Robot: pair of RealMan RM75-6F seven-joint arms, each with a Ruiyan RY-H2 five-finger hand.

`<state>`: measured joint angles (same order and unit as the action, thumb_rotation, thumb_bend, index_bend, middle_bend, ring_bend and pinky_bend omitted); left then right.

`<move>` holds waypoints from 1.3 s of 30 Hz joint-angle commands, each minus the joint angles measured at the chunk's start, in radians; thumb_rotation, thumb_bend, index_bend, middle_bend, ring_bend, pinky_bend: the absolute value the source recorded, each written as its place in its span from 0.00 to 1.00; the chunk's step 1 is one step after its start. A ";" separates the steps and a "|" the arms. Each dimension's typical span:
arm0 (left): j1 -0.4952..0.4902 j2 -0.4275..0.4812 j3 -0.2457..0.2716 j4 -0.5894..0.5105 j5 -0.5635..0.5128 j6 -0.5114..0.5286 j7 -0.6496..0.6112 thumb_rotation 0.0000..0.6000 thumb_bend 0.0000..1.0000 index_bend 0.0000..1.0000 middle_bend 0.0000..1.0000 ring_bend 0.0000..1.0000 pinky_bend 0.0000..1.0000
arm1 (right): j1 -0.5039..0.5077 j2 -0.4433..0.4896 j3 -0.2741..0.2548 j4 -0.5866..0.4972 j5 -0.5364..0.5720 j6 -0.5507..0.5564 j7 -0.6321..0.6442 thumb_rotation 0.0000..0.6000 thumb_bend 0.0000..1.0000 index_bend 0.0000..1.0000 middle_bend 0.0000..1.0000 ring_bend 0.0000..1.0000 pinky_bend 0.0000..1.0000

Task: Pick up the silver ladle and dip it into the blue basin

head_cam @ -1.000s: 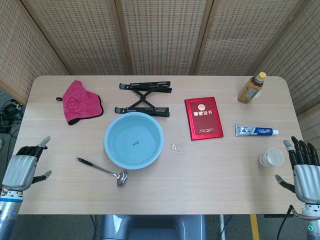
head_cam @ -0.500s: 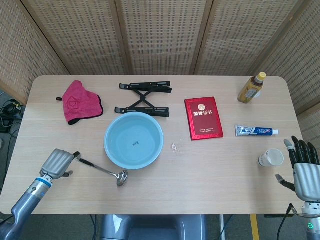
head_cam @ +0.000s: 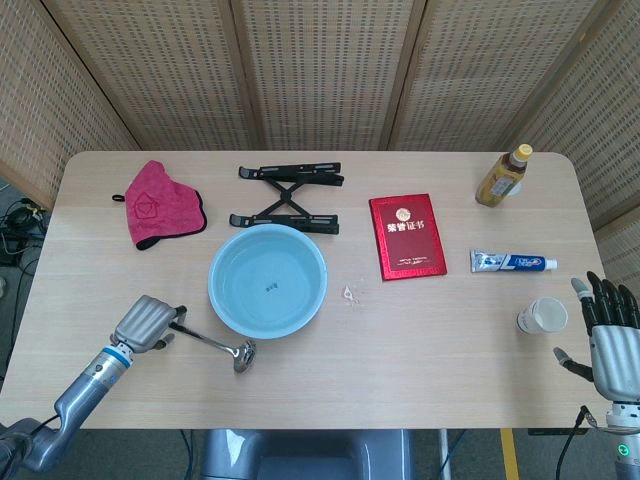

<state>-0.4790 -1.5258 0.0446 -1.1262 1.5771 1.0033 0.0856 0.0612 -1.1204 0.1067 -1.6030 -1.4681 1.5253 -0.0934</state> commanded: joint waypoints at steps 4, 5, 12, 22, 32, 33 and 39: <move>-0.018 -0.035 0.007 0.043 0.001 -0.020 -0.007 1.00 0.37 0.52 0.93 0.93 1.00 | 0.001 -0.001 0.000 0.002 0.003 -0.002 -0.001 1.00 0.00 0.00 0.00 0.00 0.00; -0.019 -0.037 0.008 0.045 -0.001 -0.023 -0.009 1.00 0.37 0.51 0.93 0.93 1.00 | 0.001 -0.001 0.001 0.002 0.004 -0.003 -0.001 1.00 0.00 0.00 0.00 0.00 0.00; -0.027 -0.048 0.016 0.052 -0.008 -0.037 -0.019 1.00 0.37 0.50 0.93 0.93 1.00 | 0.003 -0.001 0.001 0.002 0.008 -0.007 -0.002 1.00 0.00 0.00 0.00 0.00 0.00; -0.040 -0.064 0.018 0.066 -0.025 -0.060 -0.010 1.00 0.37 0.49 0.93 0.93 1.00 | 0.002 0.000 0.001 -0.001 0.012 -0.009 -0.003 1.00 0.00 0.00 0.00 0.00 0.00; -0.046 -0.088 0.022 0.080 -0.037 -0.072 0.004 1.00 0.37 0.50 0.93 0.93 1.00 | 0.003 0.000 0.001 0.001 0.014 -0.010 0.003 1.00 0.00 0.00 0.00 0.00 0.00; -0.046 -0.090 0.023 0.082 -0.039 -0.074 0.005 1.00 0.37 0.50 0.93 0.93 1.00 | 0.003 0.001 0.001 0.001 0.014 -0.010 0.004 1.00 0.00 0.00 0.00 0.00 0.00; -0.048 -0.100 0.021 0.093 -0.053 -0.085 0.009 1.00 0.40 0.53 0.93 0.93 1.00 | 0.004 0.002 0.001 0.003 0.015 -0.013 0.008 1.00 0.00 0.00 0.00 0.00 0.00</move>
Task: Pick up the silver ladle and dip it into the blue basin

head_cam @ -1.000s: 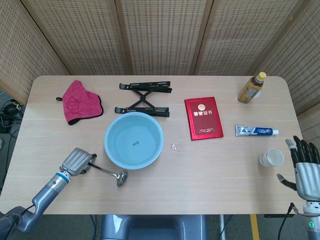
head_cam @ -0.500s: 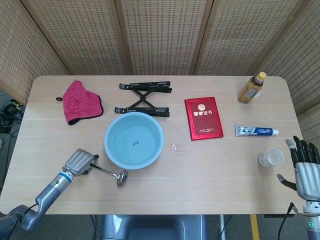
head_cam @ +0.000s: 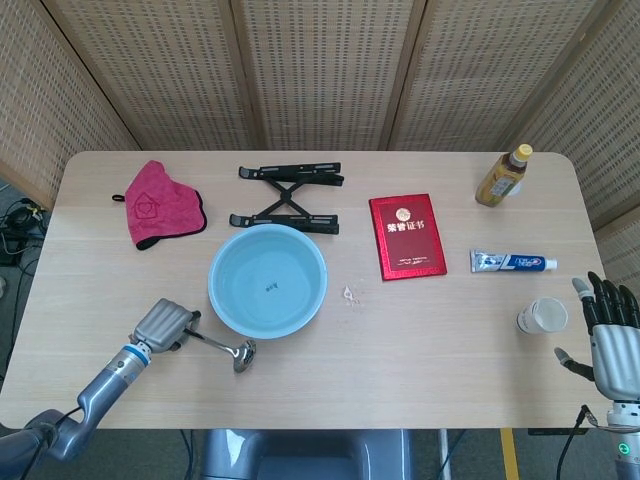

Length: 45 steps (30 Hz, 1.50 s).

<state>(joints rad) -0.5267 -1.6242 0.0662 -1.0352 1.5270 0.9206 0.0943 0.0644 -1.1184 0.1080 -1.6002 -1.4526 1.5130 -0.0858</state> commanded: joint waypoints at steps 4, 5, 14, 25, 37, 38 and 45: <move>-0.001 -0.005 0.001 0.003 -0.008 -0.007 -0.003 1.00 0.48 0.61 0.93 0.93 1.00 | 0.000 0.001 0.001 0.001 0.000 0.000 0.003 1.00 0.00 0.00 0.00 0.00 0.00; -0.001 -0.004 0.001 0.002 -0.009 -0.006 -0.004 1.00 0.49 0.63 0.93 0.93 1.00 | 0.000 0.001 0.001 0.001 0.001 0.001 0.004 1.00 0.00 0.00 0.00 0.00 0.00; 0.009 0.039 0.009 -0.044 0.012 0.046 -0.037 1.00 0.56 0.73 0.93 0.93 1.00 | 0.000 0.002 0.000 0.000 -0.001 0.001 0.008 1.00 0.00 0.00 0.00 0.00 0.00; 0.019 0.173 0.025 -0.213 0.079 0.152 -0.087 1.00 0.58 0.78 0.93 0.93 1.00 | -0.001 0.005 0.000 -0.004 -0.003 0.005 0.011 1.00 0.00 0.00 0.00 0.00 0.00; -0.068 0.299 -0.101 -0.469 0.002 0.112 0.038 1.00 0.58 0.78 0.93 0.93 1.00 | -0.002 0.011 0.004 -0.005 0.002 0.004 0.022 1.00 0.00 0.00 0.00 0.00 0.00; -0.087 0.308 -0.126 -0.494 -0.028 0.090 0.070 1.00 0.59 0.78 0.93 0.93 1.00 | -0.002 0.011 0.004 -0.005 0.003 0.003 0.022 1.00 0.00 0.00 0.00 0.00 0.00; -0.202 0.332 -0.244 -0.563 -0.250 -0.039 0.323 1.00 0.62 0.78 0.93 0.93 1.00 | -0.001 0.013 0.009 -0.002 0.014 0.000 0.024 1.00 0.00 0.00 0.00 0.00 0.00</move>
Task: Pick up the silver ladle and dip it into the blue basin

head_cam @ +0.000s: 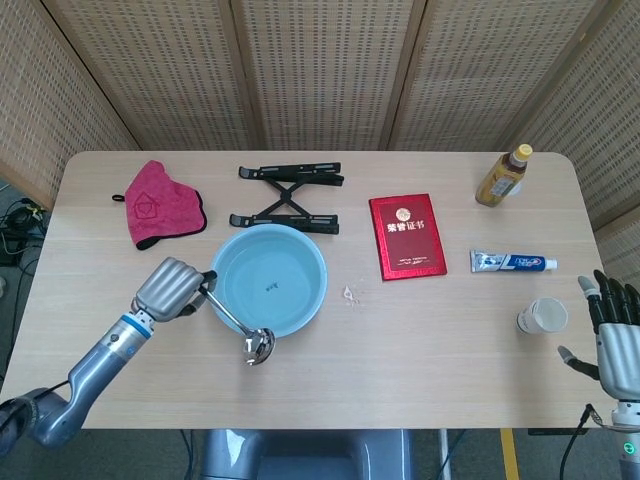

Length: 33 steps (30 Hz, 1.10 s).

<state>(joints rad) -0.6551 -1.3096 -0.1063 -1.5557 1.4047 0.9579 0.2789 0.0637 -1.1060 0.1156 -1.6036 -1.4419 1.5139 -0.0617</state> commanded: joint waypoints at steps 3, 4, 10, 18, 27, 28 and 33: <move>-0.123 -0.001 -0.098 -0.027 -0.231 -0.110 0.238 1.00 0.62 0.78 0.93 0.93 1.00 | 0.001 0.001 0.005 0.002 0.010 -0.003 0.002 1.00 0.00 0.00 0.00 0.00 0.00; -0.136 -0.010 -0.104 -0.016 -0.264 -0.118 0.258 1.00 0.62 0.78 0.93 0.93 1.00 | 0.001 0.002 0.006 0.002 0.012 -0.004 0.003 1.00 0.00 0.00 0.00 0.00 0.00; -0.182 -0.056 -0.112 0.047 -0.380 -0.139 0.326 1.00 0.62 0.78 0.93 0.93 1.00 | 0.002 0.005 0.009 0.001 0.018 -0.008 0.008 1.00 0.00 0.00 0.00 0.00 0.00; -0.281 -0.187 -0.067 0.245 -0.480 -0.171 0.462 1.00 0.62 0.79 0.93 0.93 1.00 | 0.009 0.007 0.022 0.015 0.051 -0.030 0.030 1.00 0.00 0.00 0.00 0.00 0.00; -0.342 -0.269 -0.034 0.338 -0.517 -0.171 0.551 1.00 0.62 0.79 0.93 0.93 1.00 | 0.007 0.014 0.028 0.024 0.065 -0.036 0.060 1.00 0.00 0.00 0.00 0.00 0.00; -0.346 -0.274 -0.032 0.342 -0.518 -0.170 0.557 1.00 0.62 0.79 0.93 0.93 1.00 | 0.007 0.015 0.028 0.024 0.066 -0.036 0.063 1.00 0.00 0.00 0.00 0.00 0.00; -0.364 -0.302 -0.013 0.362 -0.519 -0.161 0.593 1.00 0.63 0.79 0.93 0.93 1.00 | 0.006 0.021 0.030 0.026 0.067 -0.037 0.083 1.00 0.00 0.00 0.00 0.00 0.00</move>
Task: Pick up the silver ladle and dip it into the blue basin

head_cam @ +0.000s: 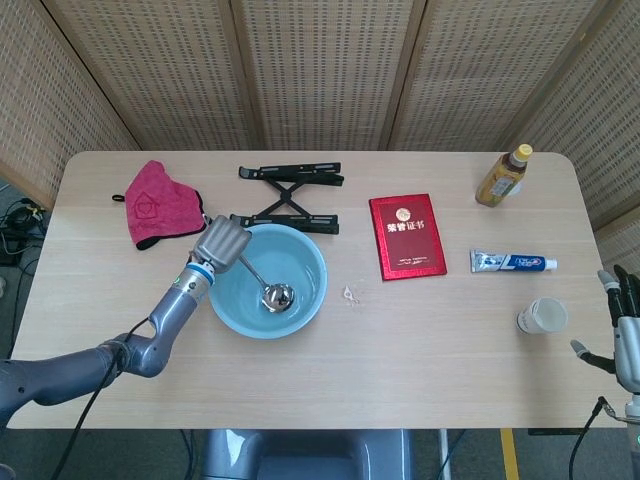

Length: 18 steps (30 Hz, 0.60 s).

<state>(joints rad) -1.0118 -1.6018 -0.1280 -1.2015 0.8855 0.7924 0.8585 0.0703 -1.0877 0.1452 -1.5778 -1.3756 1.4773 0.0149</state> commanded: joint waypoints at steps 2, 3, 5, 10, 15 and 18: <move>-0.012 -0.021 0.017 0.016 0.003 0.013 0.026 1.00 0.63 0.79 0.93 0.93 1.00 | -0.002 0.005 0.002 0.000 0.001 0.001 0.015 1.00 0.00 0.00 0.00 0.00 0.00; -0.014 -0.031 0.019 0.022 0.000 0.016 0.029 1.00 0.63 0.79 0.93 0.93 1.00 | -0.003 0.007 0.003 0.000 -0.001 0.004 0.020 1.00 0.00 0.00 0.00 0.00 0.00; -0.017 -0.044 0.020 0.033 -0.005 0.023 0.037 1.00 0.63 0.79 0.93 0.93 1.00 | -0.005 0.011 0.002 0.000 -0.003 0.005 0.028 1.00 0.00 0.00 0.00 0.00 0.00; -0.021 -0.053 0.026 0.039 -0.013 0.032 0.053 1.00 0.63 0.79 0.93 0.93 1.00 | -0.006 0.014 0.004 -0.001 -0.003 0.007 0.036 1.00 0.00 0.00 0.00 0.00 0.00; -0.023 -0.057 0.026 0.040 -0.023 0.039 0.054 1.00 0.63 0.79 0.93 0.93 1.00 | -0.007 0.017 0.004 -0.003 -0.002 0.010 0.036 1.00 0.00 0.00 0.00 0.00 0.00; -0.024 -0.052 0.025 0.030 -0.028 0.047 0.056 1.00 0.64 0.80 0.93 0.93 1.00 | -0.007 0.017 0.005 -0.005 -0.001 0.008 0.036 1.00 0.00 0.00 0.00 0.00 0.00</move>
<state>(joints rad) -1.0354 -1.6551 -0.1026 -1.1689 0.8593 0.8376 0.9132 0.0638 -1.0706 0.1499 -1.5826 -1.3763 1.4852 0.0510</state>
